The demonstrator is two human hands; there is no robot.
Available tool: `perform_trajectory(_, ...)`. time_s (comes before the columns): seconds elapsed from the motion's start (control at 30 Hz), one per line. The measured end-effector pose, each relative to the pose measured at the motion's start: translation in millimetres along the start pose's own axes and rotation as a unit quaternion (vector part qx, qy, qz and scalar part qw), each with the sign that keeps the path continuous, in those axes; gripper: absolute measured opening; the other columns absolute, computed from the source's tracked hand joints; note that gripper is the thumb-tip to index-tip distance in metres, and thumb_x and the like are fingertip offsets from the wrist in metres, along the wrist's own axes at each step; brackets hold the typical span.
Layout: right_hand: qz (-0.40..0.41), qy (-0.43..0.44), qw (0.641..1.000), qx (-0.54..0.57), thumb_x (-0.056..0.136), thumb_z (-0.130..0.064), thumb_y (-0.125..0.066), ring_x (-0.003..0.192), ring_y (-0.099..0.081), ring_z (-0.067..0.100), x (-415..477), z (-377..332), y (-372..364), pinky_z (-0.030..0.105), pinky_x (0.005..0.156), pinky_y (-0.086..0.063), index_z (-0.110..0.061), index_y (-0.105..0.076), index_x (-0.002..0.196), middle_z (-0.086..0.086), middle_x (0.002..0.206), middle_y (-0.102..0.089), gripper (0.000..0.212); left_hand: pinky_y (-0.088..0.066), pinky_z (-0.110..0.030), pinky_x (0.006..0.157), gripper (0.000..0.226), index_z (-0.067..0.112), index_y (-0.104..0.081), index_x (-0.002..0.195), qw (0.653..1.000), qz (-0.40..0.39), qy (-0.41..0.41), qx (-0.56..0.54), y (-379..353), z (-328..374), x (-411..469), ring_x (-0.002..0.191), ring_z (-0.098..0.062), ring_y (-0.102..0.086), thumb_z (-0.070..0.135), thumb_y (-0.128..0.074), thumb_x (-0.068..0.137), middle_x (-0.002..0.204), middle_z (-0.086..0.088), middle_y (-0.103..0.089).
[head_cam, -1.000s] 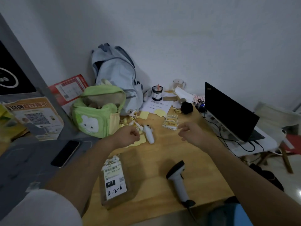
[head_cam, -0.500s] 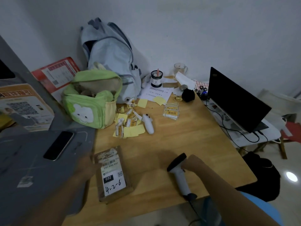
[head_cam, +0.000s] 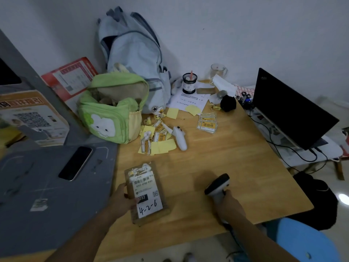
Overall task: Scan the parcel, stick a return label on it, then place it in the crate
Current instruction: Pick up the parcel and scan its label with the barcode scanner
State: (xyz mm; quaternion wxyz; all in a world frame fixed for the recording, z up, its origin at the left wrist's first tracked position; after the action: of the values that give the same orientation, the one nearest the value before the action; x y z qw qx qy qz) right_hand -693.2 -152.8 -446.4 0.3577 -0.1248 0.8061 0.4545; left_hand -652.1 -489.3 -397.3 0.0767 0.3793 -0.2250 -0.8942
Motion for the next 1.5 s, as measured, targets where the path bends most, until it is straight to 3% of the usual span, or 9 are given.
perform_trajectory(0.13, 0.01, 0.013, 0.999, 0.033, 0.098, -0.036, -0.04, 0.064, -0.05, 0.014, -4, 2, 8, 0.025, 0.05, -0.04, -0.005, -0.033, 0.139, 0.003, 0.087, -0.05, 0.052, -0.044, -0.024, 0.054, 0.074, 0.014, -0.025, 0.146, 1.0, -0.019, -0.006, 0.003, -10, 7, -5, 0.082, -0.021, -0.058, 0.008, -0.065, 0.085, 0.12, -0.017, -0.062)
perform_trajectory(0.23, 0.042, 0.013, 0.991, 0.13, 0.093, -0.036, -0.047, 0.062, -0.046, 0.019, -14, -5, 14, 0.028, 0.055, -0.036, -0.005, -0.053, 0.114, 0.005, 0.078, -0.05, 0.038, -0.047, -0.025, 0.061, 0.078, 0.018, -0.022, 0.148, 0.998, -0.055, 0.005, 0.0, -15, 12, -10, 0.088, -0.021, -0.059, 0.01, -0.067, 0.084, 0.123, -0.015, -0.061)
perform_trajectory(0.4, 0.037, -0.007, 0.952, 0.303, 0.086, -0.016, -0.046, 0.054, -0.031, 0.02, -39, -45, 35, 0.033, 0.053, -0.028, -0.008, -0.046, 0.084, 0.01, 0.067, -0.037, 0.008, -0.045, -0.034, 0.079, 0.083, 0.027, -0.022, 0.148, 0.993, -0.105, 0.003, -0.061, -23, 21, -23, 0.109, -0.023, -0.055, 0.012, -0.069, 0.081, 0.128, -0.005, -0.056)
perform_trajectory(0.6, -0.06, 0.039, 0.944, 0.322, 0.088, -0.032, -0.053, 0.045, -0.04, 0.02, -107, -104, 54, 0.024, 0.047, -0.033, -0.004, -0.058, 0.089, 0.008, 0.058, -0.046, 0.028, -0.046, -0.033, 0.096, 0.081, 0.011, -0.032, 0.145, 0.993, -0.076, -0.085, -0.004, -35, 24, -38, 0.131, -0.026, -0.043, -0.008, -0.069, 0.076, 0.145, -0.01, -0.042)
perform_trajectory(0.77, -0.133, 0.167, 0.937, 0.276, 0.092, -0.042, -0.051, 0.043, -0.05, 0.018, -167, -131, 53, 0.025, 0.043, -0.044, -0.003, -0.06, 0.098, 0.007, 0.058, -0.055, 0.04, -0.046, -0.031, 0.097, 0.106, 0.012, -0.021, 0.148, 0.991, -0.058, -0.116, 0.035, -44, 9, -42, 0.133, -0.025, -0.043, 0.005, -0.084, 0.063, 0.144, -0.007, -0.045)
perform_trajectory(0.9, -0.143, 0.206, 0.927, 0.279, 0.093, -0.043, -0.051, 0.039, -0.049, 0.018, -180, -145, 42, 0.025, 0.041, -0.044, 0.004, -0.058, 0.101, 0.006, 0.054, -0.053, 0.048, -0.047, -0.027, 0.093, 0.098, 0.02, -0.019, 0.149, 0.988, -0.036, -0.133, 0.07, -48, -1, -43, 0.123, -0.021, -0.053, 0.015, -0.076, 0.07, 0.139, -0.006, -0.052)
perform_trajectory(1.1, -0.12, 0.188, 0.928, 0.297, 0.091, -0.045, -0.052, 0.039, -0.049, 0.017, -180, -159, 26, 0.023, 0.039, -0.043, 0.005, -0.054, 0.111, 0.007, 0.057, -0.051, 0.054, -0.045, -0.025, 0.088, 0.106, 0.021, -0.012, 0.151, 0.988, -0.06, -0.132, 0.056, -48, -3, -41, 0.122, -0.021, -0.051, 0.009, -0.077, 0.068, 0.138, -0.006, -0.051)
perform_trajectory(1.33, -0.109, 0.17, 0.929, 0.309, 0.092, -0.042, -0.051, 0.037, -0.048, 0.017, -179, -167, 22, 0.023, 0.038, -0.043, -0.003, -0.052, 0.095, 0.008, 0.055, -0.049, 0.039, -0.042, -0.024, 0.083, 0.114, 0.019, -0.006, 0.151, 0.987, -0.073, -0.133, 0.048, -48, -4, -33, 0.129, -0.025, -0.046, 0.004, -0.08, 0.065, 0.143, -0.003, -0.046)
perform_trajectory(1.5, -0.12, 0.153, 0.931, 0.31, 0.091, -0.042, -0.053, 0.036, -0.048, 0.019, -173, -167, 20, 0.024, 0.038, -0.044, -0.003, -0.05, 0.109, 0.011, 0.057, -0.05, 0.043, -0.046, -0.029, 0.089, 0.115, 0.017, -0.006, 0.152, 0.986, -0.066, -0.142, 0.062, -47, -6, -30, 0.129, -0.026, -0.046, 0.004, -0.079, 0.064, 0.143, -0.004, -0.046)
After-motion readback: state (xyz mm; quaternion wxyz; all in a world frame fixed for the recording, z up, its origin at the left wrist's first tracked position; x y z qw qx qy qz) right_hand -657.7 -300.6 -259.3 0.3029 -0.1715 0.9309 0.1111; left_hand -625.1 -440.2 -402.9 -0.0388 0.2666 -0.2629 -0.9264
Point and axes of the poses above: each hand's wrist, its own x-axis towards the middle knuckle, its own y-axis out of the back of the hand, z = x × y, the point moved 2 cm from there along x, towards the middle knuckle
